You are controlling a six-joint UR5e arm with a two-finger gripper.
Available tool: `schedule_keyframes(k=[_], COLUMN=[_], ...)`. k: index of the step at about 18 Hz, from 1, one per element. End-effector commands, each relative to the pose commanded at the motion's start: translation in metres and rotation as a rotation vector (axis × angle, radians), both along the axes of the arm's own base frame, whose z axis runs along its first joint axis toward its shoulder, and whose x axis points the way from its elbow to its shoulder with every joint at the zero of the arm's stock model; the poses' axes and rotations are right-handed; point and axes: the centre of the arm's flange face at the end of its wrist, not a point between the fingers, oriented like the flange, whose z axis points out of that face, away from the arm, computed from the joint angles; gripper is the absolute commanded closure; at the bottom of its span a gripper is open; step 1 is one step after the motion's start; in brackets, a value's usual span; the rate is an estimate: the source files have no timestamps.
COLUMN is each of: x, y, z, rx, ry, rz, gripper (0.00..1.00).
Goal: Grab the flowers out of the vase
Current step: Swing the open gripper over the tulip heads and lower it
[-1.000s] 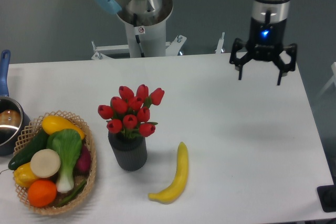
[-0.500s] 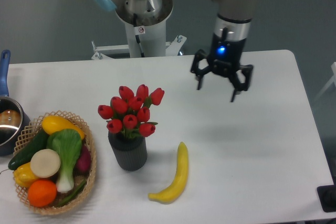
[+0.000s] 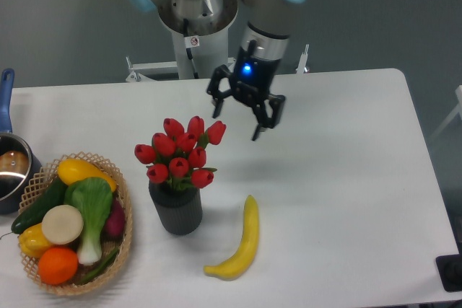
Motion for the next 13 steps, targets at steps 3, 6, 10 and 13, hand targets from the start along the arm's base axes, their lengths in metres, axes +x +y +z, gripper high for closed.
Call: schedule_keyframes(k=[3, 6, 10, 13], x=[0.001, 0.002, 0.0, -0.008], y=[0.006, 0.009, 0.012, 0.021], z=[-0.002, -0.009, -0.022, -0.021], rx=[0.046, 0.09, 0.098, 0.144], ry=[-0.029, -0.033, -0.03, -0.033], rz=[-0.013, -0.023, -0.028, -0.041], gripper=[0.0, 0.0, 0.0, 0.0])
